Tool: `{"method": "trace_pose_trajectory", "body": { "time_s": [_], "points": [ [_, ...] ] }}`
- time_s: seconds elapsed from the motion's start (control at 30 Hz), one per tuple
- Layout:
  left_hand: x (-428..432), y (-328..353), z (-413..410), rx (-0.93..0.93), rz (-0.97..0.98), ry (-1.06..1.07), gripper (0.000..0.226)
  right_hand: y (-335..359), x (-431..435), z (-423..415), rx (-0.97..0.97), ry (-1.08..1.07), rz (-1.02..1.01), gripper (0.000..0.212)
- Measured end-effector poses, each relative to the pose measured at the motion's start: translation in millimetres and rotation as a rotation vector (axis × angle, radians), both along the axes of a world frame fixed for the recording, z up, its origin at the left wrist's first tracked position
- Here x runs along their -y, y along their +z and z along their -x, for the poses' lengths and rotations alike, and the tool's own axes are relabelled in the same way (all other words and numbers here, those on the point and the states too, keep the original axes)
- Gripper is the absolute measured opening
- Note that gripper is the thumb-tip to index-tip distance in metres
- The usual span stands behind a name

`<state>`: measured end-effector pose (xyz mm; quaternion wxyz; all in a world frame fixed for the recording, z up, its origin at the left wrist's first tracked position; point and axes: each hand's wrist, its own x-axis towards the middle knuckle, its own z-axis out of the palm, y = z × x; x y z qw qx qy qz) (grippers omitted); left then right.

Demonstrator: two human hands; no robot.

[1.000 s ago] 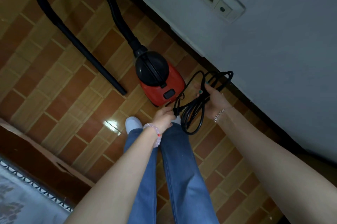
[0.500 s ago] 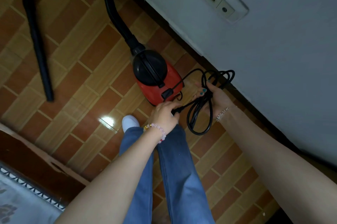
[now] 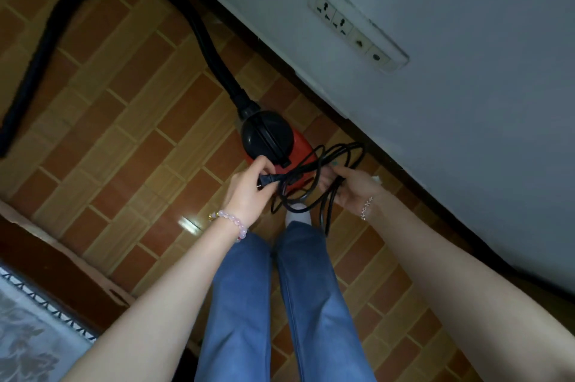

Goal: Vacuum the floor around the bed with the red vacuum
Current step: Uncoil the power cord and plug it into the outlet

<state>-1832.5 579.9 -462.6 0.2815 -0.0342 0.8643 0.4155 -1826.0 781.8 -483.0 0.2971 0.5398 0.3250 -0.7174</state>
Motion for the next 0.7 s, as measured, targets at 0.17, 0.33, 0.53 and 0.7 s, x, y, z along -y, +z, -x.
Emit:
{"method": "trace_pose_trajectory", "body": {
  "time_s": [0.17, 0.33, 0.53, 0.7],
  "points": [
    [31.4, 41.3, 20.3, -0.069, 0.031, 0.09, 0.008, 25.5, 13.2, 0.8, -0.045, 0.219, -0.095, 0.022],
    [55.5, 89.2, 31.7, -0.101, -0.038, 0.182, 0.009, 61.5, 27.1, 0.7, -0.11, 0.44, -0.285, 0.038],
    [81.9, 156.3, 47.7, -0.104, -0.198, 0.322, 0.011, 136.6, 65.1, 7.8, -0.303, 0.427, -0.41, 0.023],
    [86.4, 223.4, 61.1, -0.097, -0.322, 0.406, 0.009, 204.0, 93.6, 10.8, -0.617, 0.532, -0.731, 0.04]
  ]
}}
